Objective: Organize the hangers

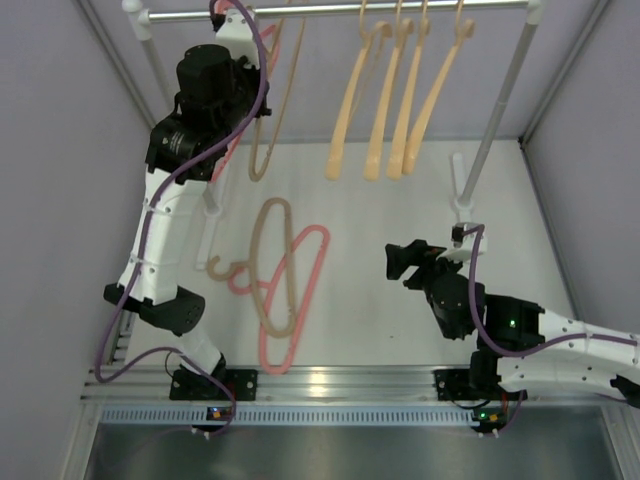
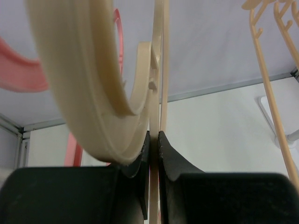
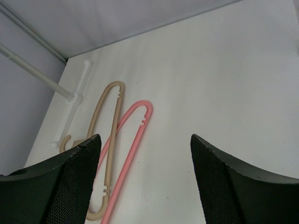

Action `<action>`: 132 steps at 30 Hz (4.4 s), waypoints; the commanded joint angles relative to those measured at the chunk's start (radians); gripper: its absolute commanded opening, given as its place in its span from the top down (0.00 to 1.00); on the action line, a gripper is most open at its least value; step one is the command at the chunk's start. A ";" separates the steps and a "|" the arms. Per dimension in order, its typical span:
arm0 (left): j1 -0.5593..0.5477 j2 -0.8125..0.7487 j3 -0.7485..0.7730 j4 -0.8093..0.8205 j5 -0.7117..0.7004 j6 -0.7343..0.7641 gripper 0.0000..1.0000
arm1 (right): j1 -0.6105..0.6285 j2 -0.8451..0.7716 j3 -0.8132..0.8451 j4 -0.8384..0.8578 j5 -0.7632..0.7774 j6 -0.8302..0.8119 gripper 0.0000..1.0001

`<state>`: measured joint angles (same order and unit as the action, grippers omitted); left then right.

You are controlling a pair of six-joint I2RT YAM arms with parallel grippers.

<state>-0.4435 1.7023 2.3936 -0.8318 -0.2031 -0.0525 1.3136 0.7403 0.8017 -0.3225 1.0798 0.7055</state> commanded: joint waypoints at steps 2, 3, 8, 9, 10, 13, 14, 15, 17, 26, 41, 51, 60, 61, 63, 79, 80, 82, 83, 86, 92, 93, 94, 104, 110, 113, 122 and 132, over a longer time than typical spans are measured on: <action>0.009 0.033 0.064 0.120 -0.030 0.025 1.00 | 0.009 0.011 0.063 0.030 0.028 -0.050 0.26; 0.009 0.037 0.065 0.128 -0.033 0.028 1.00 | 0.007 0.011 0.067 0.030 0.026 -0.055 0.25; 0.012 0.062 0.078 0.169 -0.045 0.037 1.00 | 0.003 0.016 0.070 0.030 0.029 -0.066 0.25; 0.014 0.066 0.084 0.169 -0.044 0.039 1.00 | 0.003 0.014 0.070 0.030 0.029 -0.066 0.25; 0.017 0.074 0.088 0.169 -0.044 0.039 1.00 | 0.003 0.018 0.070 0.030 0.029 -0.066 0.25; 0.022 0.082 0.090 0.178 -0.052 0.039 1.00 | 0.001 0.022 0.068 0.030 0.028 -0.066 0.25; 0.022 0.083 0.090 0.181 -0.056 0.039 1.00 | 0.001 0.024 0.070 0.031 0.026 -0.067 0.25; 0.023 0.085 0.090 0.186 -0.058 0.039 1.00 | 0.003 0.027 0.071 0.030 0.025 -0.067 0.25; 0.029 0.088 0.088 0.194 -0.062 0.039 1.00 | 0.003 0.031 0.073 0.031 0.023 -0.066 0.25; 0.058 0.112 0.096 0.207 -0.041 0.028 1.00 | 0.001 0.053 0.068 0.048 0.006 -0.064 0.25; 0.075 0.120 0.039 0.209 -0.006 0.000 1.00 | -0.001 0.056 0.047 0.068 -0.004 -0.058 0.25; 0.074 0.062 -0.001 0.209 -0.010 -0.030 1.00 | -0.001 0.050 0.040 0.066 -0.009 -0.051 0.25; 0.074 -0.018 -0.057 0.235 -0.005 -0.043 0.90 | -0.001 0.054 0.044 0.068 -0.021 -0.051 0.26; 0.075 -0.026 -0.059 0.234 -0.002 -0.043 0.89 | -0.001 0.054 0.045 0.071 -0.021 -0.051 0.26; 0.075 -0.033 -0.065 0.235 -0.005 -0.043 0.88 | 0.001 0.056 0.042 0.074 -0.026 -0.049 0.26; 0.074 0.011 -0.021 0.237 -0.002 -0.037 0.86 | -0.001 0.056 0.037 0.077 -0.024 -0.044 0.27; 0.075 0.017 -0.016 0.235 0.002 -0.035 0.86 | -0.001 0.056 0.037 0.079 -0.021 -0.044 0.27; 0.074 0.037 0.001 0.238 0.007 -0.037 0.86 | 0.001 0.056 0.037 0.079 -0.020 -0.047 0.26; 0.075 0.045 0.007 0.237 0.010 -0.037 0.86 | -0.001 0.056 0.037 0.077 -0.017 -0.049 0.26; 0.074 0.071 0.024 0.240 0.017 -0.038 0.85 | -0.001 0.050 0.034 0.079 -0.011 -0.052 0.26; 0.074 0.103 0.038 0.246 0.016 -0.038 0.85 | -0.001 0.042 0.025 0.079 -0.001 -0.054 0.26; 0.075 0.106 0.036 0.246 0.014 -0.037 0.85 | -0.001 0.042 0.025 0.077 -0.001 -0.054 0.26; 0.075 0.108 0.036 0.246 0.014 -0.037 0.85 | -0.001 0.044 0.027 0.077 0.000 -0.054 0.26; 0.075 0.051 -0.056 0.275 0.013 -0.038 0.67 | -0.001 0.053 0.034 0.079 0.000 -0.060 0.26; 0.075 0.008 -0.082 0.281 0.019 -0.044 0.62 | -0.001 0.057 0.037 0.079 -0.003 -0.060 0.26; 0.074 -0.026 -0.099 0.281 0.027 -0.052 0.59 | -0.001 0.059 0.039 0.077 -0.009 -0.061 0.26; 0.071 -0.167 -0.175 0.281 0.036 -0.073 0.43 | -0.001 0.053 0.025 0.077 -0.021 -0.041 0.27; 0.069 -0.475 -0.479 0.284 -0.119 -0.175 0.34 | -0.001 0.071 0.002 0.079 -0.050 -0.017 0.27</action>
<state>-0.3740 1.3170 1.9640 -0.5907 -0.2569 -0.1883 1.3128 0.8017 0.8135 -0.2920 1.0439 0.6739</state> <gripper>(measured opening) 0.659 0.729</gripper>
